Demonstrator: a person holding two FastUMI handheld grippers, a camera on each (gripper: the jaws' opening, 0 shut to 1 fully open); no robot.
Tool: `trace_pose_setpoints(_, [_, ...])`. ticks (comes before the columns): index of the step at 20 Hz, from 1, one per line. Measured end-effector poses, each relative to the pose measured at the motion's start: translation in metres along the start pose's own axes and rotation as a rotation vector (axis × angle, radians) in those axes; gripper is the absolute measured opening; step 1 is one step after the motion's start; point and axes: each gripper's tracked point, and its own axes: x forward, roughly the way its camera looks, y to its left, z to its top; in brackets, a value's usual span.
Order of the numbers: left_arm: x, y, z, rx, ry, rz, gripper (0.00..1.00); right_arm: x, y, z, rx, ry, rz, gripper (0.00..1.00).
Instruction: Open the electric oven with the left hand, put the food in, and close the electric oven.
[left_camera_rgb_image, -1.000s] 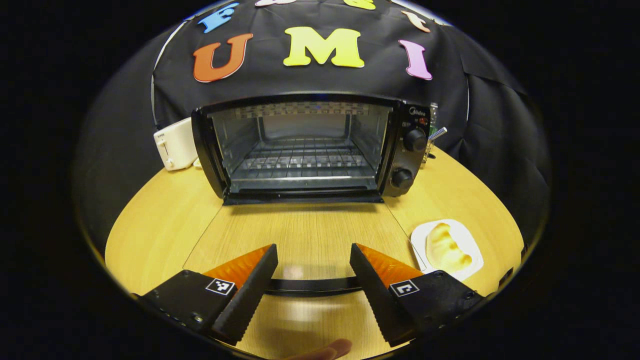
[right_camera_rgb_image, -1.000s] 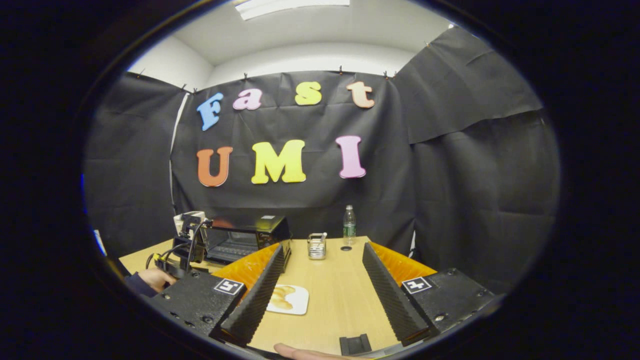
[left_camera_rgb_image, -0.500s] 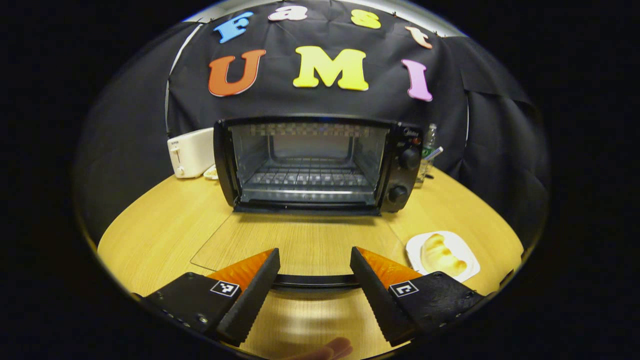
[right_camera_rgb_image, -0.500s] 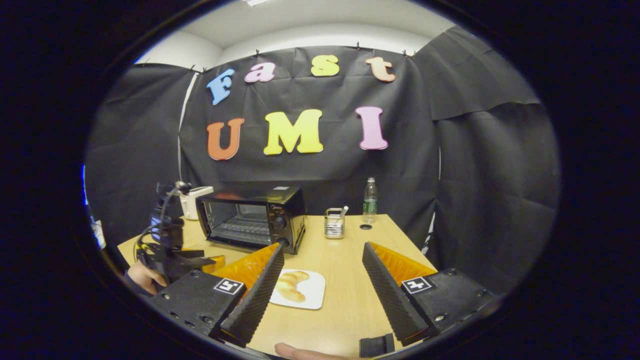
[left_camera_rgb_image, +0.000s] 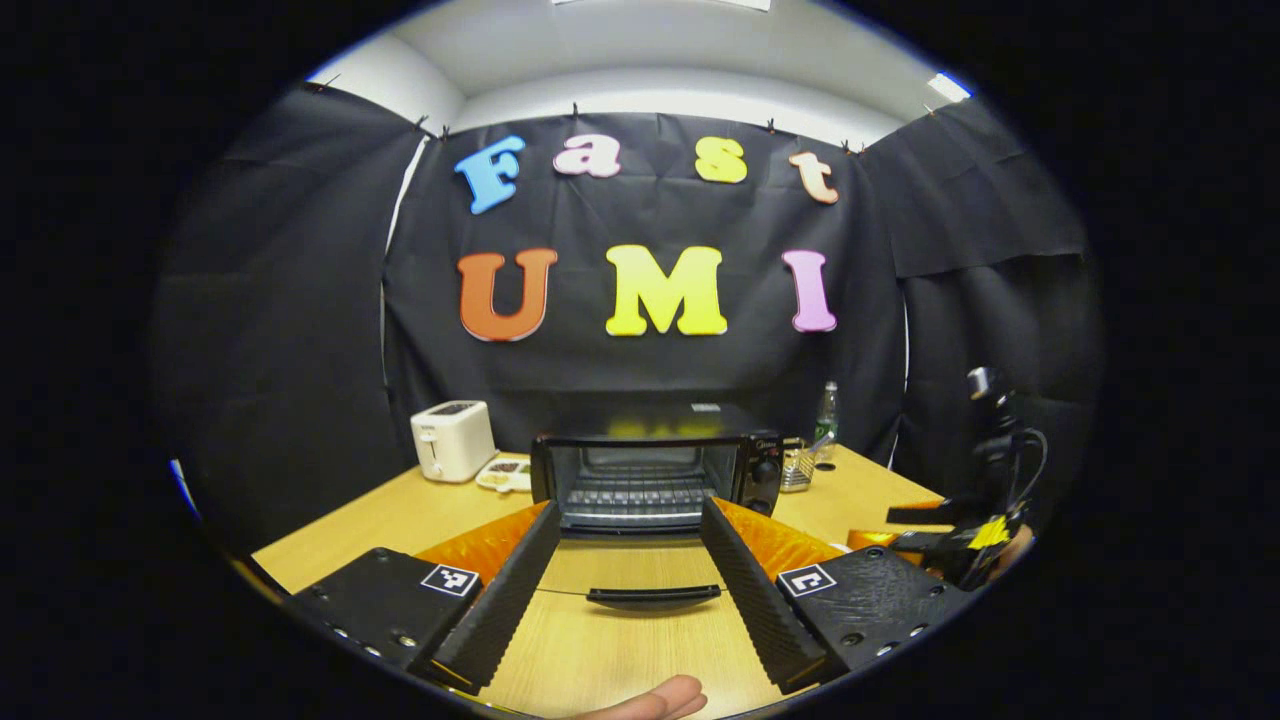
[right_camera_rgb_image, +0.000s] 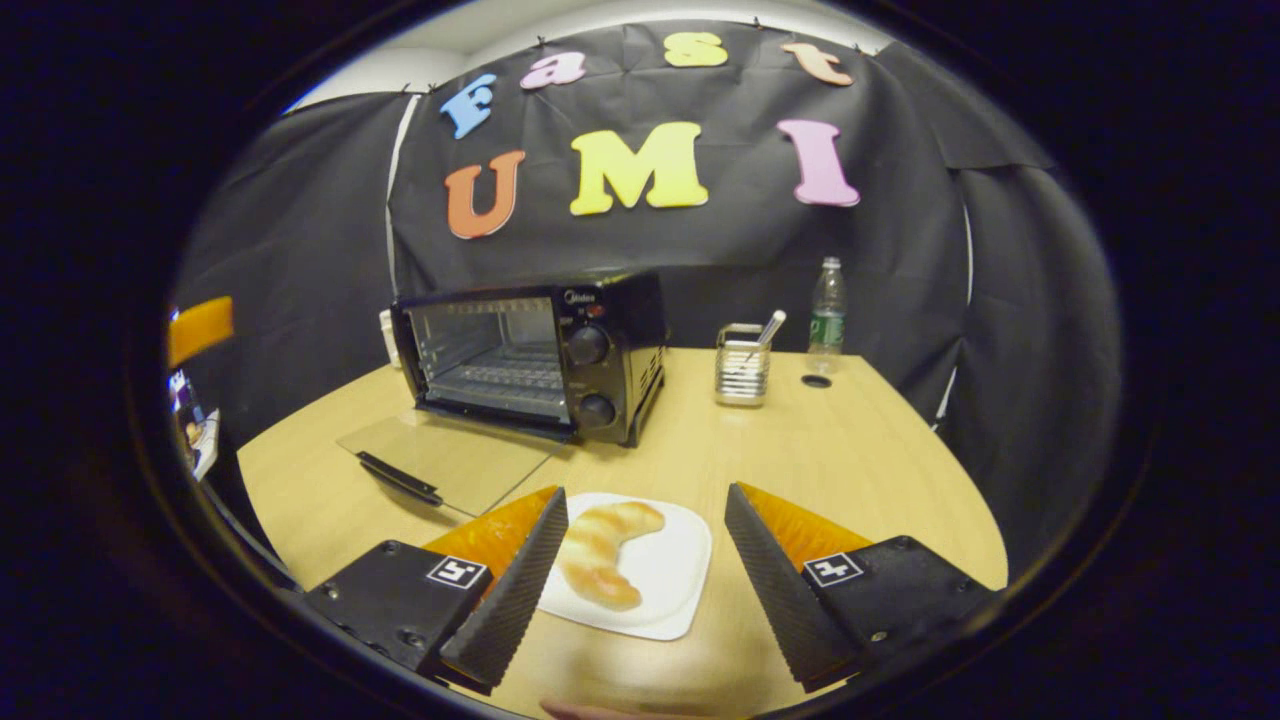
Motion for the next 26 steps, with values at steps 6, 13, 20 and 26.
trace_pose_setpoints(6, [-0.075,0.023,0.046,-0.014,-0.134,0.021,0.93,0.031,0.025,-0.034,-0.084,0.115,0.1,0.93])
trace_pose_setpoints(13, [-0.104,0.047,0.067,0.009,-0.156,0.044,0.93,0.041,0.034,-0.057,-0.032,0.216,0.111,0.72])
trace_pose_setpoints(20, [-0.109,0.028,0.073,0.052,-0.168,-0.005,0.93,0.026,0.055,-0.034,-0.044,0.137,0.171,0.51])
trace_pose_setpoints(26, [-0.107,0.036,0.064,0.041,-0.147,0.003,0.94,0.014,0.09,0.011,-0.014,0.025,0.2,0.49])
